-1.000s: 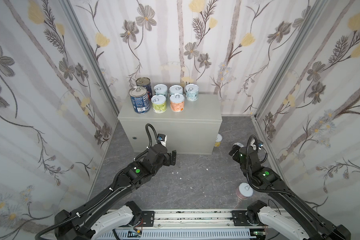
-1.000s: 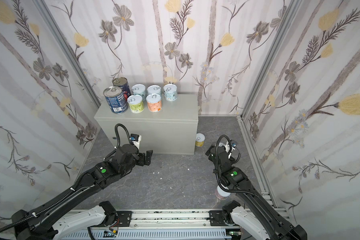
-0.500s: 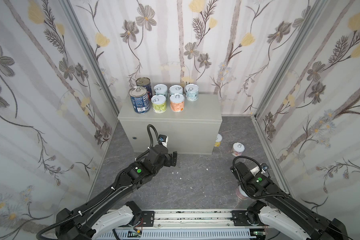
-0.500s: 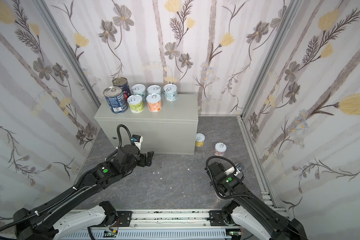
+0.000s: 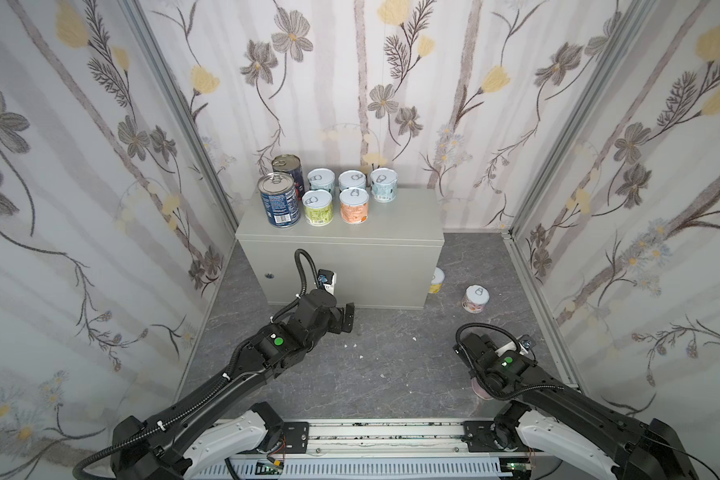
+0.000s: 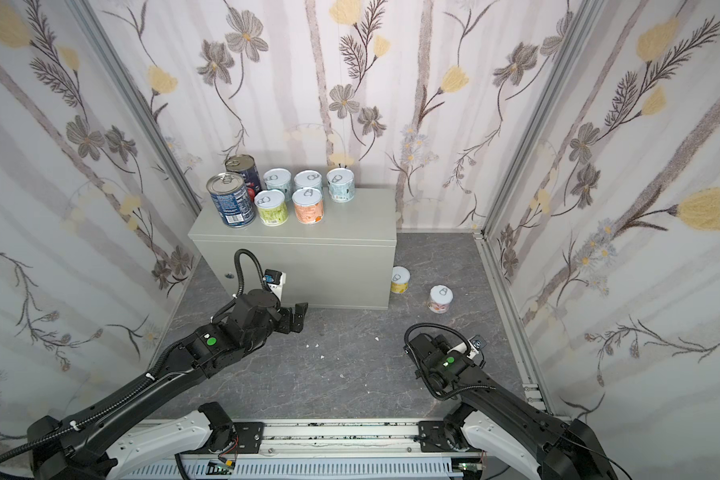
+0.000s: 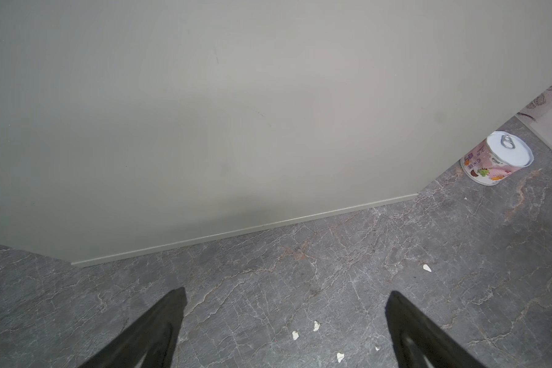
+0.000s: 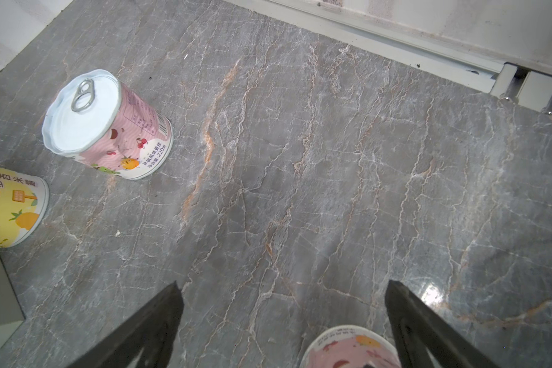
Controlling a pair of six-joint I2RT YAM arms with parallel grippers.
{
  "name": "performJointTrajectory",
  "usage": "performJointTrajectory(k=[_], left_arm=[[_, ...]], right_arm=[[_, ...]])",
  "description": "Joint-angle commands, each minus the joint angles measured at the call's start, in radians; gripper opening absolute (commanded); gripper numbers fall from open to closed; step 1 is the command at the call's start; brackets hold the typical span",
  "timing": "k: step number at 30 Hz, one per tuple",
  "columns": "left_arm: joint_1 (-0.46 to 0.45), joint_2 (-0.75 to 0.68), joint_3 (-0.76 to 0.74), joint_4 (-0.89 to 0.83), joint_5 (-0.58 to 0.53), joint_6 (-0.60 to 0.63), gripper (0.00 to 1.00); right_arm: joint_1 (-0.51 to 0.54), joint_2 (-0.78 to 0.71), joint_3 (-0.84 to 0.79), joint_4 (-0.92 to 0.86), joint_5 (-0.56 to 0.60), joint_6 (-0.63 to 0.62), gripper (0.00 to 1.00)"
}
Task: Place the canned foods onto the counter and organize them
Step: 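Lower the right gripper over the pink-labelled floor can nearest the robot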
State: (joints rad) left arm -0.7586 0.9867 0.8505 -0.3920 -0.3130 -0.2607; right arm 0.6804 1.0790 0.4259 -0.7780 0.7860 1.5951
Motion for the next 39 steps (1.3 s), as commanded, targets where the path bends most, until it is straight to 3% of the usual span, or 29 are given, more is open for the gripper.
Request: performJointTrajectory(k=[1,11,18,39], left_arm=[[0.001,0.002,-0.002,0.028,-0.006,0.006,1.0],[0.001,0.007,-0.001,0.028,0.002,0.009,1.0],[0.002,0.009,-0.001,0.028,0.003,0.012,1.0],[0.002,0.004,-0.008,0.028,0.005,0.009,1.0]], right_arm=[[0.015,0.028,-0.01,0.052,-0.13,0.075,1.0],[0.024,0.015,0.056,-0.032,-0.068,0.073,1.0],[0.025,0.035,0.058,-0.035,-0.093,0.025,1.0],[0.175,0.149,0.045,0.148,-0.155,-0.15,1.0]])
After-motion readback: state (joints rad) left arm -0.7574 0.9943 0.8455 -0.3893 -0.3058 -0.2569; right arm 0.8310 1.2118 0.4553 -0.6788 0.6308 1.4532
